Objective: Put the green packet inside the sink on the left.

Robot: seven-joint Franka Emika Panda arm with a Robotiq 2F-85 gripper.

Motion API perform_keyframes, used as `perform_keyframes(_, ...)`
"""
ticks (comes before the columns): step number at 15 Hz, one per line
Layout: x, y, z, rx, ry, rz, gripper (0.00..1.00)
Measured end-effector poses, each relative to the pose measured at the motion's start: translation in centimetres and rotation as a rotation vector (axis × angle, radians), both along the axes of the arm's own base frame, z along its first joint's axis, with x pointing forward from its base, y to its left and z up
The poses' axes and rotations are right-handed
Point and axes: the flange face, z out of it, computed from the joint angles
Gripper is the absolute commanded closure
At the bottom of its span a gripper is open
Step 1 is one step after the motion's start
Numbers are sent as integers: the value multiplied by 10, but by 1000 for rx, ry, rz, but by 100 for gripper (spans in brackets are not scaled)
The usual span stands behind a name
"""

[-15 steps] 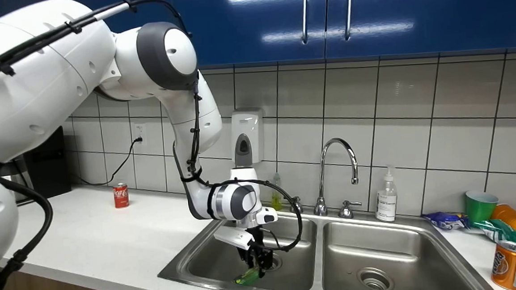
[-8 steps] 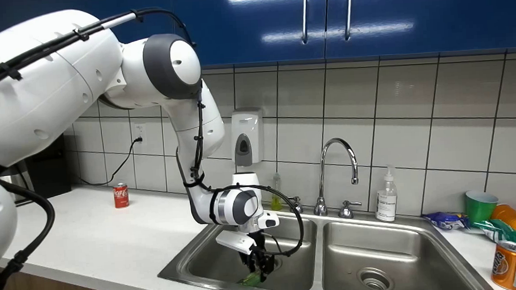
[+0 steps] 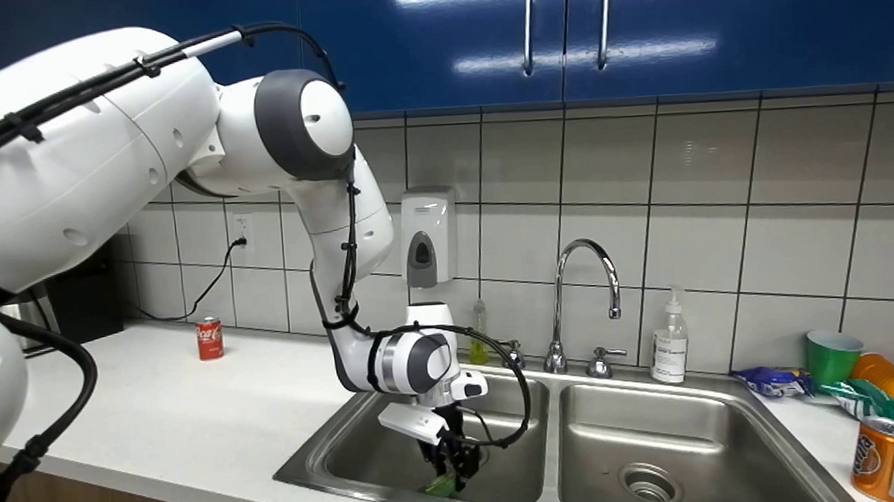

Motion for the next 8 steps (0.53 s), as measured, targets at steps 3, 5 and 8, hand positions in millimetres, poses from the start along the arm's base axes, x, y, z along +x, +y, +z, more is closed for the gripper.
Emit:
perform_keyframes(3, 0, -1, -1, -1, 0, 0, 9)
perform_keyframes(5, 2, -1, 0, -1, -3, 1, 0)
perform_keyframes(8, 7, 0, 5, -3, -15, 7, 0)
